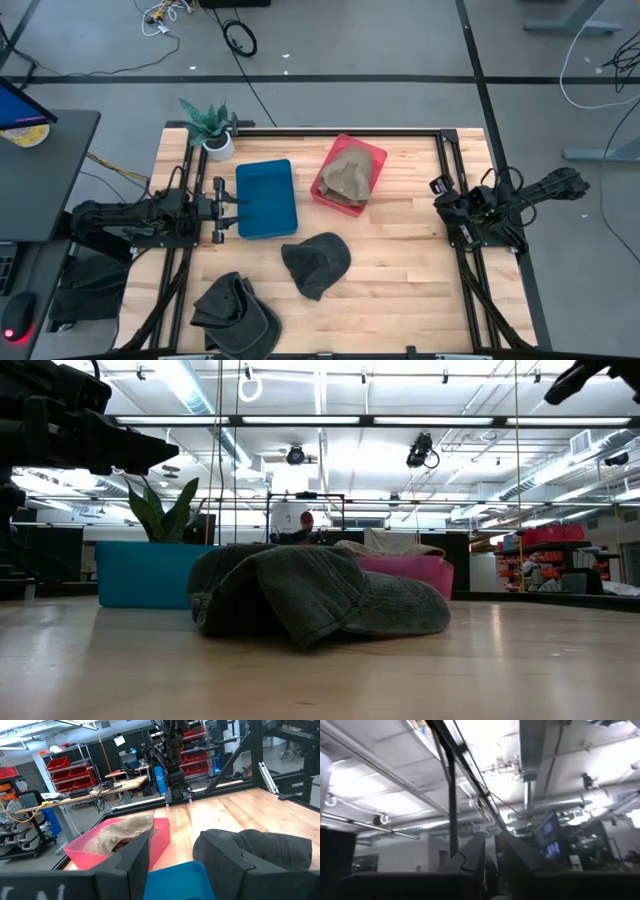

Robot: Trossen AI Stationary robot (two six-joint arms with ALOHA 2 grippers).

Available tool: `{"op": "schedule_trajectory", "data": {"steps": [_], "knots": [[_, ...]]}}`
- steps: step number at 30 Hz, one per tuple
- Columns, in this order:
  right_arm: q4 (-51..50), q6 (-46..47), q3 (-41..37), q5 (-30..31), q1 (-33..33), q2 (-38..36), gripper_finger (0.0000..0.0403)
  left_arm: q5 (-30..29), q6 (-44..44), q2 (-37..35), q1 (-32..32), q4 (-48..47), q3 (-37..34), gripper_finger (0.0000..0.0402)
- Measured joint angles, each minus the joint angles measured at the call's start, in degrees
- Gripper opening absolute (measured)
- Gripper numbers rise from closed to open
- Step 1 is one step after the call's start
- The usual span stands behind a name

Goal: Pick & Place hat
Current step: Put the top right black cap into the blue bin

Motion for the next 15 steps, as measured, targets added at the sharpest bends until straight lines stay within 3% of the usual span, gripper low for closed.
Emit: {"op": "schedule_trajectory", "data": {"steps": [7, 15], "knots": [[-1.39, -2.37, 0.00, -4.95, 1.92, -4.82, 0.0071, -0.01, 0.01, 0.00, 0.00, 0.00, -0.02, 0.0177], [-7.67, -3.17, 0.00, -5.18, 2.34, -11.11, 0.0071, -0.01, 0.01, 0.00, -0.01, 0.00, 0.00, 0.0177]]}}
